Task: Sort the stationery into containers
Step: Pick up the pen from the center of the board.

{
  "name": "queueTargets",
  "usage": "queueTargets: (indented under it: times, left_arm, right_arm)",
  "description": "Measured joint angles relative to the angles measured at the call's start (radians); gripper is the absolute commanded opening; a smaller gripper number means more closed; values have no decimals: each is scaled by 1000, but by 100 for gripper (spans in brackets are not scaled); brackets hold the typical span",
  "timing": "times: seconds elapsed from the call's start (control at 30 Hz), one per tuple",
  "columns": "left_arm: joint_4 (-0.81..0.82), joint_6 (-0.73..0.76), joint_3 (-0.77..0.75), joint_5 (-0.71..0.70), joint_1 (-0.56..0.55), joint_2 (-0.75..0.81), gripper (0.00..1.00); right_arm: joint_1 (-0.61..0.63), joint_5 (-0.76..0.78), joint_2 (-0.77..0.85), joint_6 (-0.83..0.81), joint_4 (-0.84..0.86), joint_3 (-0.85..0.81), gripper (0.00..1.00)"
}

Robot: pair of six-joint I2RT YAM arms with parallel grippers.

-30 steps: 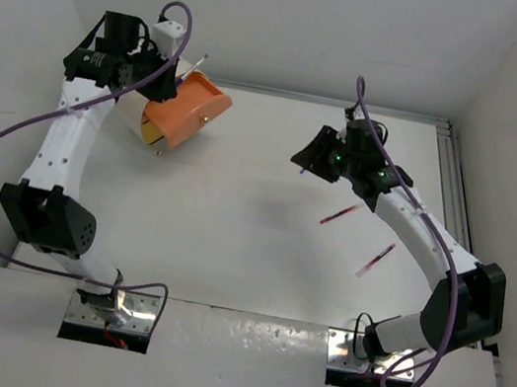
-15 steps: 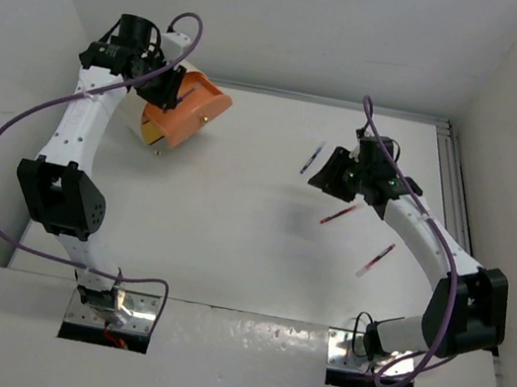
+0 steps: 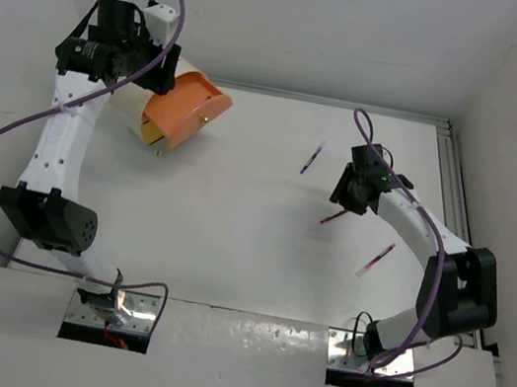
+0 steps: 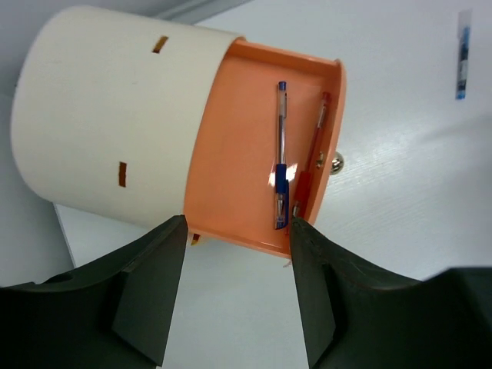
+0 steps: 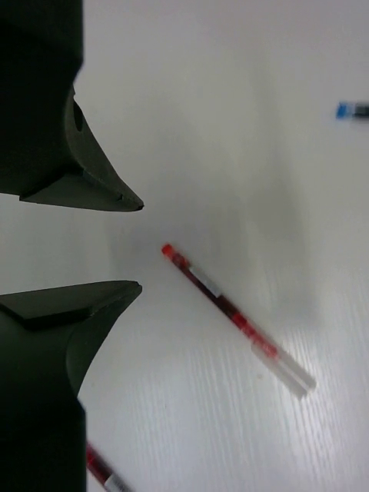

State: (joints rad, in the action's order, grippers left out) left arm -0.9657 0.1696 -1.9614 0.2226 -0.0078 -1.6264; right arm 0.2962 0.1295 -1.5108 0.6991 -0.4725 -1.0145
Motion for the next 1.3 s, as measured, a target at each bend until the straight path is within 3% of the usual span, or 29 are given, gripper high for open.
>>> queueTargets:
  times: [0.27,0.63,0.93,1.17,1.3]
  left_arm:
    - [44,-26,70,6,-5,176,64]
    - [56,-29,132,10,-5,187,64]
    - [62,-26,145,13,-4,187,64]
    - [61,-19,145,30,5,188,64]
    - [53,-17,146,54,35,193,64]
  right_arm:
    - [0,182,-143,35,-35,-23,45]
    - [0,224,-281,35,-16,-65,45]
    - [-6,235,-363,-11,49,-82,28]
    - [-6,218,-377,-71,95,-86,0]
    - [-6,196,-364,-112,116,-68,0]
